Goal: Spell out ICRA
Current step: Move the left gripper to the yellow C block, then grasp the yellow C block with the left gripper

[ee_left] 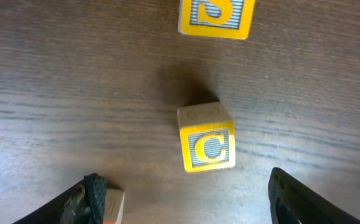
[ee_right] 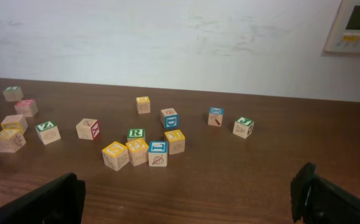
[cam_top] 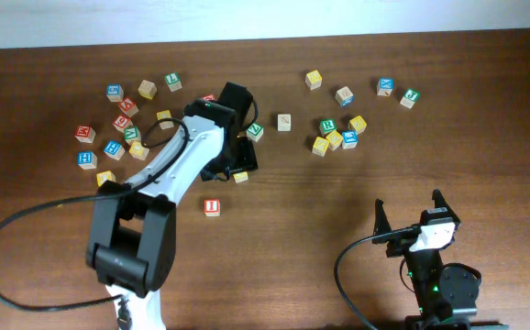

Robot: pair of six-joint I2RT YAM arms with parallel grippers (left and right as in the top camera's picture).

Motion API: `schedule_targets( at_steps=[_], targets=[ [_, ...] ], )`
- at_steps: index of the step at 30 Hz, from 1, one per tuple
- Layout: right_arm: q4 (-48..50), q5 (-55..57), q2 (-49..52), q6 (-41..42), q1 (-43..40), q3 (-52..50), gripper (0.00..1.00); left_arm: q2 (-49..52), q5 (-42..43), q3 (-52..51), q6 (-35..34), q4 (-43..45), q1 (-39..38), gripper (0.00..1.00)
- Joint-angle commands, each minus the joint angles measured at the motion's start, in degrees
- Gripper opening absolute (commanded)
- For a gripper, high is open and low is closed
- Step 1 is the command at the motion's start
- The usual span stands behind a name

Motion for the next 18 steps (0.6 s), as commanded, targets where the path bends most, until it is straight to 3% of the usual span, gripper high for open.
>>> schedule_targets(
  at_steps=[1, 6, 11, 14, 18],
  targets=[
    [-0.3, 0.1, -0.4, 0.7, 0.4, -0.3, 0.98, 2.4, 0.1, -0.5, -0.2, 1.3, 0.0, 0.75],
    [-0.3, 0.1, -0.4, 0.7, 0.4, -0.3, 0.98, 5.6, 1.2, -0.5, -3.0, 2.3, -1.1, 0.79],
    [-0.3, 0.1, -0.4, 0.7, 0.4, -0.3, 0.98, 5.9, 0.2, -0.5, -3.9, 5.6, -1.8, 0.60],
    [-0.3, 0.1, -0.4, 0.7, 0.4, -0.3, 0.98, 6.4, 0.0, -0.5, -3.9, 5.6, -1.8, 0.60],
    [-0.3, 0.1, -0.4, 0.7, 0.4, -0.3, 0.98, 6.6, -2.3, -0.5, -3.9, 6.3, -1.8, 0.46]
  ],
)
